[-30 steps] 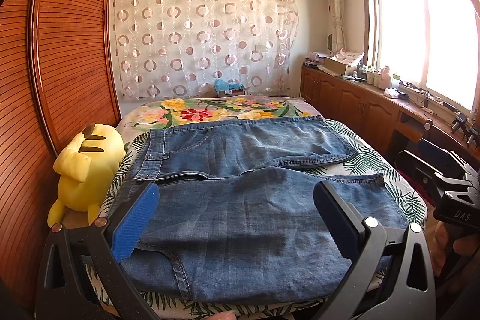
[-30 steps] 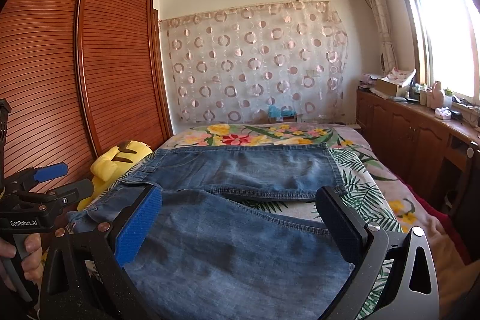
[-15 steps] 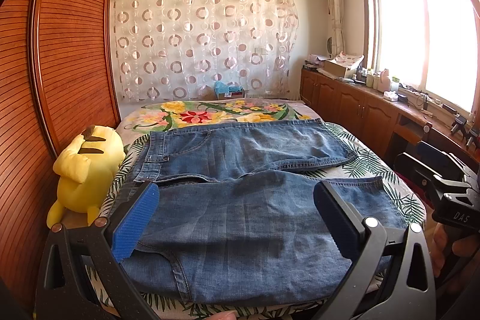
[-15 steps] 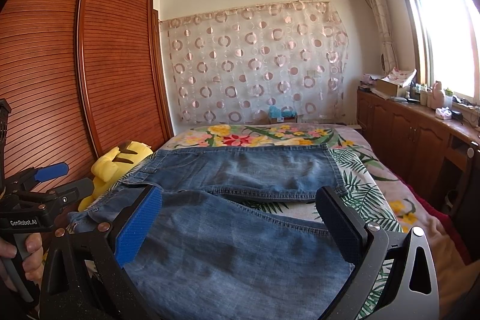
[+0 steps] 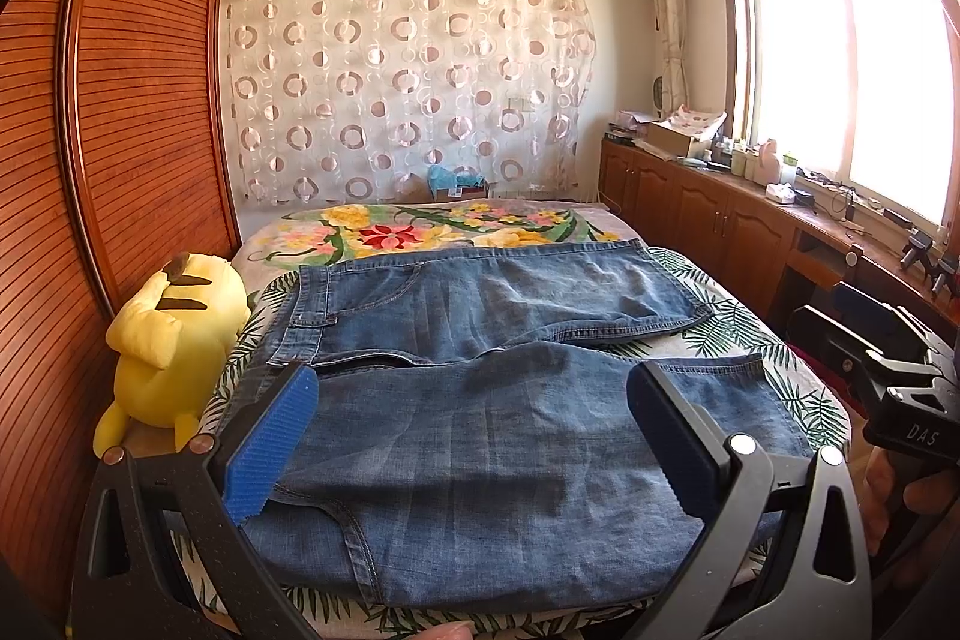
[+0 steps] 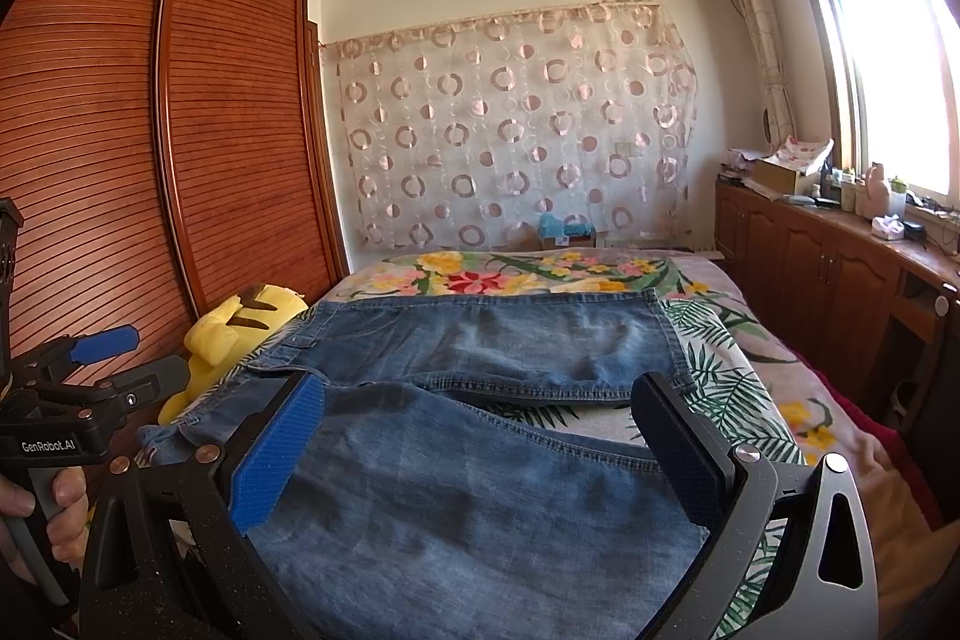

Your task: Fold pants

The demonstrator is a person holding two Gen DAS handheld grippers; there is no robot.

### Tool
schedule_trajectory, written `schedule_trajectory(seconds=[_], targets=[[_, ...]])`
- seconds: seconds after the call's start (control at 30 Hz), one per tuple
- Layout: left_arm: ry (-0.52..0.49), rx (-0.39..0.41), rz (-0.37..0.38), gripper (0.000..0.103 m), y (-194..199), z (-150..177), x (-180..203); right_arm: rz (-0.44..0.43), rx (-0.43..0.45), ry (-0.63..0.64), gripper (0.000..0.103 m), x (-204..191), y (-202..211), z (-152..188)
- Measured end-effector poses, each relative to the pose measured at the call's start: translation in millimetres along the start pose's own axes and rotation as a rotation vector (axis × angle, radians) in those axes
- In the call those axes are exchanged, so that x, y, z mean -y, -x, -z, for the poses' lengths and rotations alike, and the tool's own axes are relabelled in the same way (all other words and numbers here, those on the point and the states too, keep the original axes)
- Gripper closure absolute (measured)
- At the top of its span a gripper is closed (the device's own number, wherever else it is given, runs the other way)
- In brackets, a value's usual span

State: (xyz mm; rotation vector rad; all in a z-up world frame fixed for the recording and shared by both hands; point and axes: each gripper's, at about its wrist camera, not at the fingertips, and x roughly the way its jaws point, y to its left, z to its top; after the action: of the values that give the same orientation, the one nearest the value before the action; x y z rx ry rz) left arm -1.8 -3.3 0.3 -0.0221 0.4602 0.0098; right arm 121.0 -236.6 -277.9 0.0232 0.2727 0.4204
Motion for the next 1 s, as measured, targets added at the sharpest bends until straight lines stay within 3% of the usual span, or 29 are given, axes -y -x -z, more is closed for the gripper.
schedule_trajectory(seconds=[0.77, 1.0], targets=[[0.000, 0.003, 0.002, 0.000, 5.5, -7.4, 1.9, -0.004, 0.008, 0.000, 0.001, 2.6, -1.1, 1.6], [0.005, -0.035, -0.006, 0.000, -6.0, -8.4, 4.3, -0.009, -0.014, -0.001, 0.001, 5.7, -8.2, 5.3]])
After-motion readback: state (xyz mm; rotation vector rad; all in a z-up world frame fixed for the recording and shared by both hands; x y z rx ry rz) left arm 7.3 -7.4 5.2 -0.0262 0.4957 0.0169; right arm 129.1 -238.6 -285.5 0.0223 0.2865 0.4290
